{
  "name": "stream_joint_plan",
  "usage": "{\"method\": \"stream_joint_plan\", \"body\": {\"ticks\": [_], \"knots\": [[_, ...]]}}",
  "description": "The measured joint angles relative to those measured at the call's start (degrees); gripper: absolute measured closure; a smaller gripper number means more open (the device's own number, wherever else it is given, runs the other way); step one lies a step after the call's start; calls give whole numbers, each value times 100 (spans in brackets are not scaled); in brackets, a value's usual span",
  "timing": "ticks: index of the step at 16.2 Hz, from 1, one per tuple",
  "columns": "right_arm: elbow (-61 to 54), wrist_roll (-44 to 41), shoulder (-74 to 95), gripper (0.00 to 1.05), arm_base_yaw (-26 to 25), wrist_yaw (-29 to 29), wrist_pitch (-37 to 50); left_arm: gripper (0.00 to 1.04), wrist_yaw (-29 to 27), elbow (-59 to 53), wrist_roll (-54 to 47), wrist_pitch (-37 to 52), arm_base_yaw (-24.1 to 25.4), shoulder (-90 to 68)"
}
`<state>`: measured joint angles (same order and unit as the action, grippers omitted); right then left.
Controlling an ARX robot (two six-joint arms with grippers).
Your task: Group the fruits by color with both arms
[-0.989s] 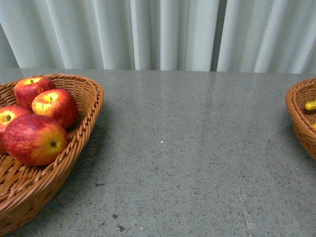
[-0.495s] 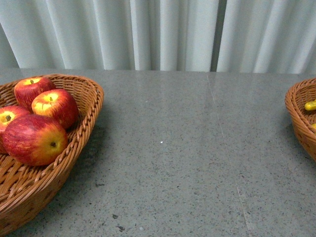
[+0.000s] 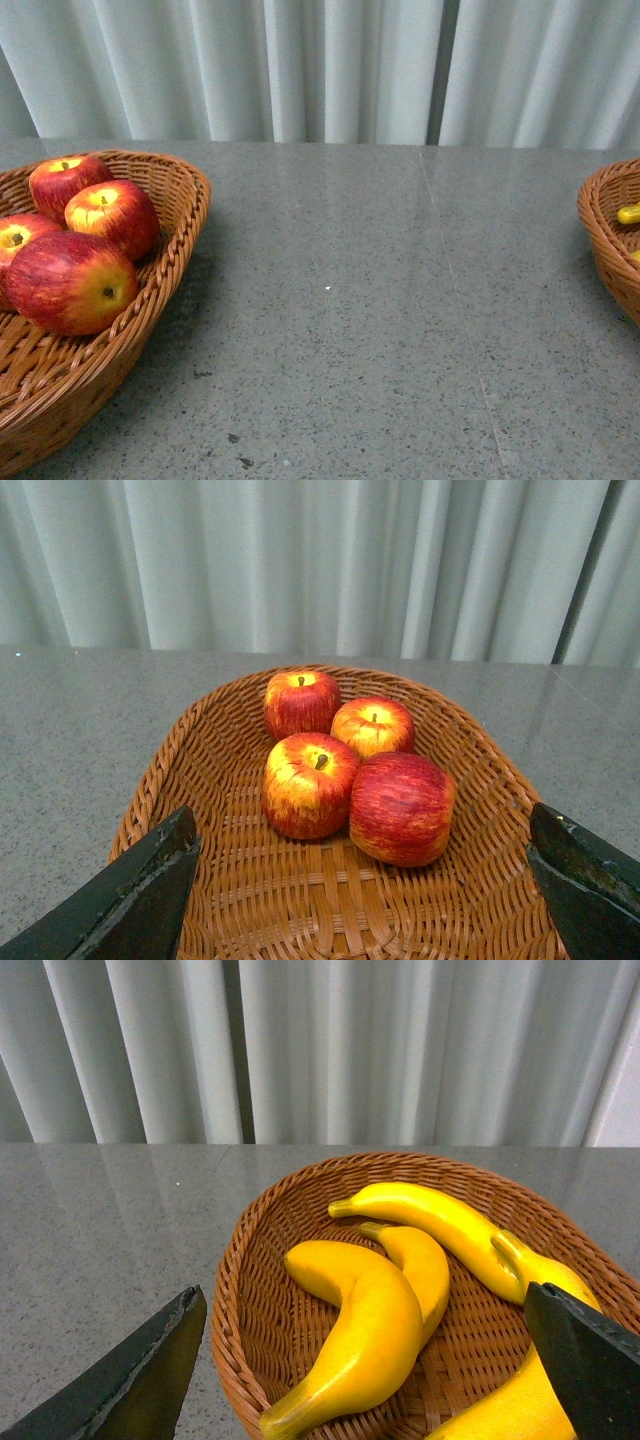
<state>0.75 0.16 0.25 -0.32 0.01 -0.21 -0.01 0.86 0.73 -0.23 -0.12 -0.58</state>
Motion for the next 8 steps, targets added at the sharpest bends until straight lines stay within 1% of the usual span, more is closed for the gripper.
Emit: {"method": "stream_joint_plan", "body": {"ticks": [8], "knots": [[0, 0, 0, 6, 0, 0, 0, 7, 0, 0, 0, 0, 0, 0]]}}
